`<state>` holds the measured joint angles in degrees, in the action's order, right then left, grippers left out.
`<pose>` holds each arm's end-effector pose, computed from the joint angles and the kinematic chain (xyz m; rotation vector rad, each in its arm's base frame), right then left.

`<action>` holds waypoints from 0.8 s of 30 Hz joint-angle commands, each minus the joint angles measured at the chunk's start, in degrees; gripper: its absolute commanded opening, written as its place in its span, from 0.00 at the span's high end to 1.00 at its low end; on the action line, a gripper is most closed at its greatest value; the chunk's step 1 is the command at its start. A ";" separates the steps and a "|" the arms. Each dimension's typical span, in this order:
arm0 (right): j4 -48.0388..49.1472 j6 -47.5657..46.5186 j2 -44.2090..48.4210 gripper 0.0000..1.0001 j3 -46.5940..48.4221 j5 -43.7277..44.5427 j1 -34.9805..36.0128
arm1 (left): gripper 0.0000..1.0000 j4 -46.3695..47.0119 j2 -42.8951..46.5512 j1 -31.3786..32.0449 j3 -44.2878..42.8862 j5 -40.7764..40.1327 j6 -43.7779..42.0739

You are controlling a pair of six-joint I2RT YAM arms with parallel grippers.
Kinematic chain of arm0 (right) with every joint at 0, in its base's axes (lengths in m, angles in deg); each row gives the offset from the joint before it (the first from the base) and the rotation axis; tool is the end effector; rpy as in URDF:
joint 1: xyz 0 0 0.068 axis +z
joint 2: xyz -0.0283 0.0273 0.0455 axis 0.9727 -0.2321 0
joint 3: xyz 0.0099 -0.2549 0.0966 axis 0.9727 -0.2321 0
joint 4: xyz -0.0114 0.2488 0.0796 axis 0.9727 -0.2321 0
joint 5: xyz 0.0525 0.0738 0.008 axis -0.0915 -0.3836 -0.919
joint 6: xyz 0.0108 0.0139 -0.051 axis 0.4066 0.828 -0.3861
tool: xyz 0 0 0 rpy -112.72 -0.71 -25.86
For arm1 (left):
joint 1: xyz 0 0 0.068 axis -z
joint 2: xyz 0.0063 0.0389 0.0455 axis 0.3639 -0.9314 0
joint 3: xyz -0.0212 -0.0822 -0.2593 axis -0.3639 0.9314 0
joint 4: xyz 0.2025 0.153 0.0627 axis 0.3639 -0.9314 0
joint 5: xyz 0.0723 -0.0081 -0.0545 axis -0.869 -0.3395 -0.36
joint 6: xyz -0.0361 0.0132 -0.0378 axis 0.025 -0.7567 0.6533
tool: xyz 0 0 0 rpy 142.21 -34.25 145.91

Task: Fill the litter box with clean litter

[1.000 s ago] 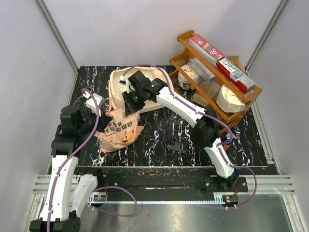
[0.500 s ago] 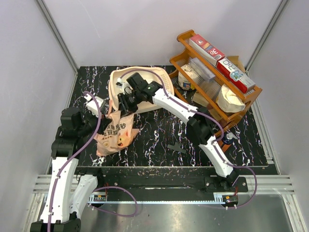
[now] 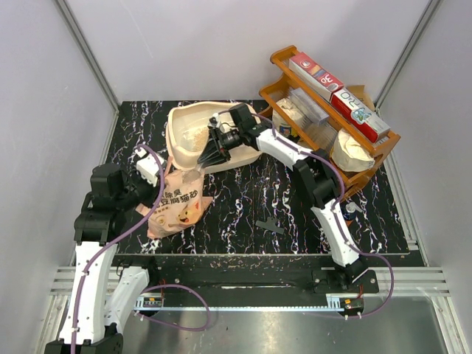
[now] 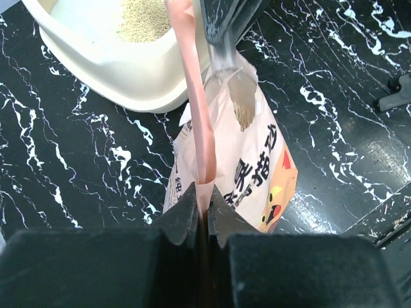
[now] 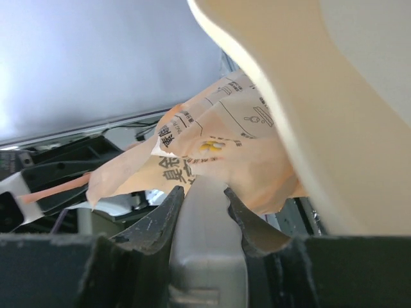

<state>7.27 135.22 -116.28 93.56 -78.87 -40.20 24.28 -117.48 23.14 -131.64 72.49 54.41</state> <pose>0.4117 0.3440 0.2170 0.4575 -2.3199 -1.8321 0.1250 -0.0200 0.3441 0.6913 1.9309 -0.2751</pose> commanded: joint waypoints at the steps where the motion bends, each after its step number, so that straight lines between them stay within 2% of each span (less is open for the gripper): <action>1: 11.60 10.24 4.68 1.00 -3.37 -7.13 -1.93 | 0.98 -0.18 1.15 0.04 -2.86 -0.57 -4.46; 5: 15.38 12.18 5.03 1.00 -4.69 -7.57 -2.81 | 0.98 -1.41 0.71 0.13 -3.57 -1.36 -4.63; 9: 30.99 19.63 8.55 1.00 -12.33 -6.96 -3.51 | 0.97 -2.38 0.01 0.13 -4.71 -1.89 -5.16; 13: 39.11 23.87 11.71 1.00 -18.66 -5.29 -4.47 | 0.97 -2.65 -0.35 0.13 -5.06 -2.07 -5.16; 18: 38.43 23.88 14.53 1.00 -19.99 -3.80 -6.23 | 0.96 -2.56 -0.52 0.13 -5.15 -1.45 -4.72; 21: 32.46 20.19 16.37 1.00 -19.99 -1.60 -6.23 | 0.96 -2.56 -0.61 0.13 -5.59 -1.45 -4.46; 24: 30.42 18.95 16.55 1.00 -20.07 -0.72 -6.32 | 0.96 -2.29 -0.52 0.13 -5.59 -1.28 -4.28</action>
<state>39.45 155.96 -105.31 73.10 -80.13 -45.03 19.64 -118.37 23.29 -134.42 71.58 50.28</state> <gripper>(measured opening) 0.327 0.064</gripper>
